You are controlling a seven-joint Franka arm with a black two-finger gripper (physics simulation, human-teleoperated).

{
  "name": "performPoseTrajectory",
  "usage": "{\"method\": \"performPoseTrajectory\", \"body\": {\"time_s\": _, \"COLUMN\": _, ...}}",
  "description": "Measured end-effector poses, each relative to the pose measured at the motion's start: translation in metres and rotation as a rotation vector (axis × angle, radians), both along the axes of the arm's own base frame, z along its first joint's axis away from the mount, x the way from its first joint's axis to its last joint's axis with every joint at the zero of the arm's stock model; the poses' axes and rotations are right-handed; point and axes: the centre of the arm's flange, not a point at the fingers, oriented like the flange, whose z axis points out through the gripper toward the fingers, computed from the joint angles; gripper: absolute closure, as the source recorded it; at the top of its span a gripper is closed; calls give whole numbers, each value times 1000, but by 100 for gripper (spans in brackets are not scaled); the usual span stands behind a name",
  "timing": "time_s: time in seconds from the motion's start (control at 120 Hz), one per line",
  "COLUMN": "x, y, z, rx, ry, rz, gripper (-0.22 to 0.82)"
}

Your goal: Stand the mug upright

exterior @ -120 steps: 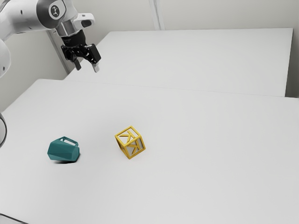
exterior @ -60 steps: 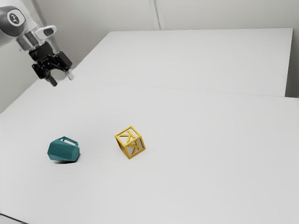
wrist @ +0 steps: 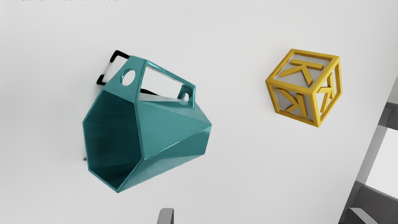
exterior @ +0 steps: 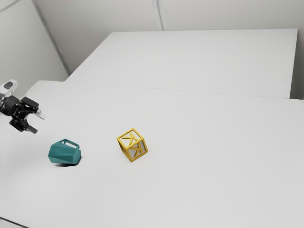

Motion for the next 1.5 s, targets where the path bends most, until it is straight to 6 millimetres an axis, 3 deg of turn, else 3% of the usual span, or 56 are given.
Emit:
{"method": "performPoseTrajectory", "body": {"time_s": 0.167, "x": -3, "y": 13, "z": -46, "rx": -47, "ry": -32, "rz": -23, "gripper": 0}}
{"method": "performPoseTrajectory", "body": {"time_s": 0.317, "x": -14, "y": 9, "z": -85, "rx": -103, "ry": -75, "rz": -23, "gripper": 0}}
{"method": "performPoseTrajectory", "body": {"time_s": 0.608, "x": -21, "y": -2, "z": -128, "rx": -161, "ry": -155, "rz": -50, "gripper": 0}}
{"method": "performPoseTrajectory", "body": {"time_s": 0.825, "x": -23, "y": -11, "z": -130, "rx": -200, "ry": -203, "rz": -103, "gripper": 3}}
{"method": "performPoseTrajectory", "body": {"time_s": 1.008, "x": -25, "y": -19, "z": -135, "rx": -227, "ry": -226, "rz": -136, "gripper": 46}}
{"method": "performPoseTrajectory", "body": {"time_s": 1.15, "x": -21, "y": -26, "z": -135, "rx": -240, "ry": -243, "rz": -161, "gripper": 64}}
{"method": "performPoseTrajectory", "body": {"time_s": 1.333, "x": -17, "y": -30, "z": -129, "rx": -239, "ry": -266, "rz": -180, "gripper": 74}}
{"method": "performPoseTrajectory", "body": {"time_s": 1.5, "x": -13, "y": -35, "z": -96, "rx": -214, "ry": -321, "rz": -208, "gripper": 75}}
